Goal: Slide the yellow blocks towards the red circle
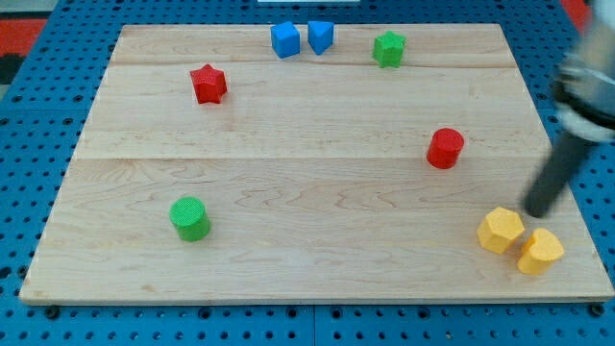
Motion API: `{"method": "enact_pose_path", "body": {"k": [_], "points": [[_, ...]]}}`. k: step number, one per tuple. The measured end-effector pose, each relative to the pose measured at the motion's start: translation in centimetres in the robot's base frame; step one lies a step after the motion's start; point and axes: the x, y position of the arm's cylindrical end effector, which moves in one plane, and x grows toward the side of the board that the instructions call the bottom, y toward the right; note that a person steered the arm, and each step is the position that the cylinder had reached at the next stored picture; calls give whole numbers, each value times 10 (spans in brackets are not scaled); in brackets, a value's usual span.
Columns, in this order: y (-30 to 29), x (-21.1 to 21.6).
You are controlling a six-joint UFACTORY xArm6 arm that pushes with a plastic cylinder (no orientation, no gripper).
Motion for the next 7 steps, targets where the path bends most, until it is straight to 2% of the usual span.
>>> {"method": "enact_pose_path", "body": {"k": [1,2,3,4,5,7], "points": [[53,61],[8,63],[-45,55],[-92,22],[-98,20],[-27,6]]}}
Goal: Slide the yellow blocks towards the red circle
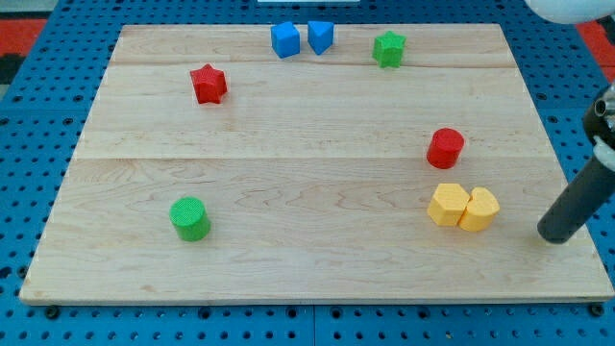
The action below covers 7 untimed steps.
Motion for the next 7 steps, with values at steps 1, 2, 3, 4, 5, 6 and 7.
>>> {"method": "enact_pose_path", "body": {"k": [1,2,3,4,5,6,7], "points": [[6,-17],[6,-30],[6,-74],[6,-105],[7,-112],[6,-117],[4,-164]]}}
